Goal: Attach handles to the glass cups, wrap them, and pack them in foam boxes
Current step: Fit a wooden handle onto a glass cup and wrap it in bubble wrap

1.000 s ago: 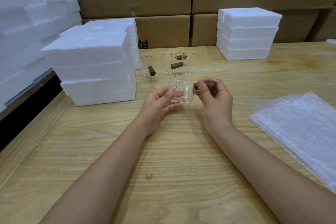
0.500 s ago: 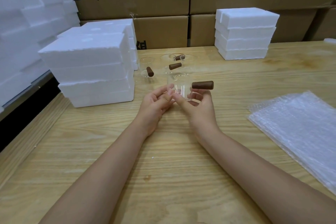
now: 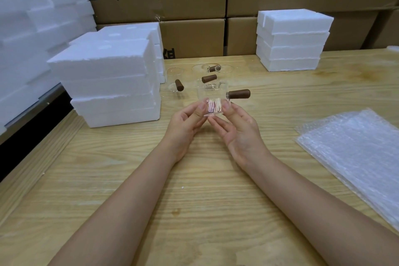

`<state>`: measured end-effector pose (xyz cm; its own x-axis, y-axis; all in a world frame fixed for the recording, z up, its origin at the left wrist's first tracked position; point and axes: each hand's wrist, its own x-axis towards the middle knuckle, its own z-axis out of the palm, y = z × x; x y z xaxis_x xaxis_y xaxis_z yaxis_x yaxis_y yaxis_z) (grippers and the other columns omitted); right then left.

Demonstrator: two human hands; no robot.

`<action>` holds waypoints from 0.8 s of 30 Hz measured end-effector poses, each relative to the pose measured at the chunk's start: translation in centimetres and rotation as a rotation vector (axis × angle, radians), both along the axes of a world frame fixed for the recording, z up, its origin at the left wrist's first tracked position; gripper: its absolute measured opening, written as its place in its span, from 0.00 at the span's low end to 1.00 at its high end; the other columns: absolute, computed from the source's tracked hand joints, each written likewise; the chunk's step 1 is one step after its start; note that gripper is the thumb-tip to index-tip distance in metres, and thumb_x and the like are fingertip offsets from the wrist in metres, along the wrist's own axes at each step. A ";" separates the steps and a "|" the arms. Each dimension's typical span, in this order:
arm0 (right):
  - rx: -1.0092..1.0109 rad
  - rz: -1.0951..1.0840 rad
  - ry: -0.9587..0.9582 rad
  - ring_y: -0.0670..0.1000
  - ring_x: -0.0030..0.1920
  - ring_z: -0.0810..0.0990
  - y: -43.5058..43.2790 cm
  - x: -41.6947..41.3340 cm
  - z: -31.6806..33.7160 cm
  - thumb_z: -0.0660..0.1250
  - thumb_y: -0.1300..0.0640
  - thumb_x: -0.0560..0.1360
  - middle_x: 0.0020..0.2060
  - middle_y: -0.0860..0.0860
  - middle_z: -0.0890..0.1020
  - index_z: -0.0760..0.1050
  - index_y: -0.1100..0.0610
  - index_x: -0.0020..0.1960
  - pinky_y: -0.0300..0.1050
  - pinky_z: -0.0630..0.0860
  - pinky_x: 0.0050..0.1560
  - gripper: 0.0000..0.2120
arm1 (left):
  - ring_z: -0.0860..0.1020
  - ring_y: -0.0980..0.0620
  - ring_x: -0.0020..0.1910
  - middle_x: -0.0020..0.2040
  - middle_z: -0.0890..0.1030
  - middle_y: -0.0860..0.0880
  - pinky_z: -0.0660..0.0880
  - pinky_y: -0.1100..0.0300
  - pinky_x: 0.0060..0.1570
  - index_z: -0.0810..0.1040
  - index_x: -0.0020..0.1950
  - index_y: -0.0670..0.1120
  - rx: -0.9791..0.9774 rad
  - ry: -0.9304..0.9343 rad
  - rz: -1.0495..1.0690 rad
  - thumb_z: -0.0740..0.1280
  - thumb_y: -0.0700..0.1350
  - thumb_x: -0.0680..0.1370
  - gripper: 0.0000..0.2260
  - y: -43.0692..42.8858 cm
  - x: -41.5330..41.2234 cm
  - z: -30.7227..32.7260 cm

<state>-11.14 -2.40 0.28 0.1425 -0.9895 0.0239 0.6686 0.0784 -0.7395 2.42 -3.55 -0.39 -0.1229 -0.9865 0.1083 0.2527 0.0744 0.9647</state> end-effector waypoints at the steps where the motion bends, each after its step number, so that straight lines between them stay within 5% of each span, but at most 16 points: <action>1: -0.001 0.007 -0.007 0.55 0.52 0.81 -0.1 -0.1 0.0 0.70 0.57 0.67 0.43 0.52 0.85 0.77 0.60 0.52 0.44 0.78 0.57 0.15 | 0.80 0.54 0.56 0.53 0.84 0.50 0.74 0.63 0.60 0.78 0.59 0.46 -0.008 -0.009 0.006 0.66 0.50 0.71 0.18 0.0 -0.1 0.0; 4: -0.003 -0.027 0.057 0.52 0.51 0.81 -0.2 0.0 -0.2 0.70 0.56 0.70 0.44 0.50 0.85 0.78 0.59 0.53 0.45 0.79 0.56 0.14 | 0.79 0.54 0.59 0.56 0.83 0.48 0.73 0.63 0.61 0.78 0.58 0.47 -0.016 -0.038 0.041 0.67 0.52 0.70 0.19 0.0 -0.3 0.1; 7: 0.021 -0.234 0.222 0.50 0.50 0.80 -0.1 0.6 -0.3 0.71 0.49 0.69 0.49 0.51 0.79 0.72 0.56 0.60 0.47 0.80 0.52 0.23 | 0.79 0.54 0.59 0.56 0.83 0.48 0.73 0.63 0.62 0.78 0.58 0.48 -0.017 -0.044 0.085 0.69 0.54 0.67 0.21 0.0 -0.3 0.0; 10: -0.058 -0.458 0.392 0.46 0.46 0.78 0.0 0.6 -0.2 0.73 0.44 0.64 0.49 0.50 0.73 0.66 0.47 0.52 0.47 0.80 0.49 0.22 | 0.81 0.54 0.58 0.54 0.84 0.49 0.73 0.62 0.61 0.77 0.60 0.47 -0.026 -0.074 0.106 0.72 0.56 0.64 0.27 0.0 -0.4 0.0; 13: -0.148 -0.451 0.476 0.48 0.45 0.77 0.3 0.7 -0.4 0.73 0.41 0.58 0.47 0.49 0.71 0.63 0.45 0.49 0.42 0.78 0.48 0.26 | 0.81 0.57 0.57 0.52 0.85 0.53 0.73 0.62 0.62 0.77 0.61 0.48 -0.035 -0.112 0.113 0.72 0.58 0.62 0.29 0.0 -0.5 0.0; 16: -0.215 -0.400 0.492 0.48 0.44 0.76 0.3 1.0 -0.8 0.76 0.47 0.61 0.47 0.50 0.72 0.65 0.44 0.50 0.33 0.74 0.43 0.24 | 0.80 0.58 0.57 0.52 0.84 0.55 0.73 0.62 0.62 0.77 0.60 0.49 -0.045 -0.143 0.115 0.72 0.55 0.65 0.25 0.1 -0.5 0.0; 19: -0.204 -0.373 0.462 0.52 0.47 0.78 0.1 0.7 -0.8 0.76 0.58 0.67 0.49 0.54 0.73 0.69 0.45 0.50 0.41 0.76 0.50 0.20 | 0.81 0.60 0.54 0.53 0.84 0.53 0.75 0.68 0.54 0.76 0.64 0.44 -0.060 -0.122 0.136 0.71 0.47 0.70 0.23 0.3 -0.6 0.1; 21: -0.189 -0.346 0.411 0.52 0.48 0.80 0.2 0.5 -0.6 0.76 0.58 0.68 0.52 0.57 0.75 0.71 0.47 0.51 0.43 0.77 0.52 0.18 | 0.81 0.60 0.54 0.53 0.83 0.53 0.75 0.70 0.50 0.75 0.66 0.41 -0.087 -0.113 0.149 0.71 0.45 0.71 0.23 0.5 -0.7 0.3; 24: -0.149 -0.274 0.253 0.48 0.46 0.82 0.2 0.3 -0.2 0.73 0.52 0.65 0.53 0.59 0.78 0.73 0.50 0.52 0.41 0.77 0.53 0.17 | 0.81 0.52 0.58 0.54 0.83 0.48 0.74 0.60 0.61 0.73 0.67 0.45 -0.095 -0.085 0.152 0.69 0.51 0.68 0.28 0.6 -0.7 0.6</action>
<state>-10.81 -2.19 0.13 -0.1062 -0.9800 0.1684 0.4449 -0.1982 -0.8733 1.70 -2.93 0.21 0.0140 -0.9803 0.1972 0.1497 0.1971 0.9689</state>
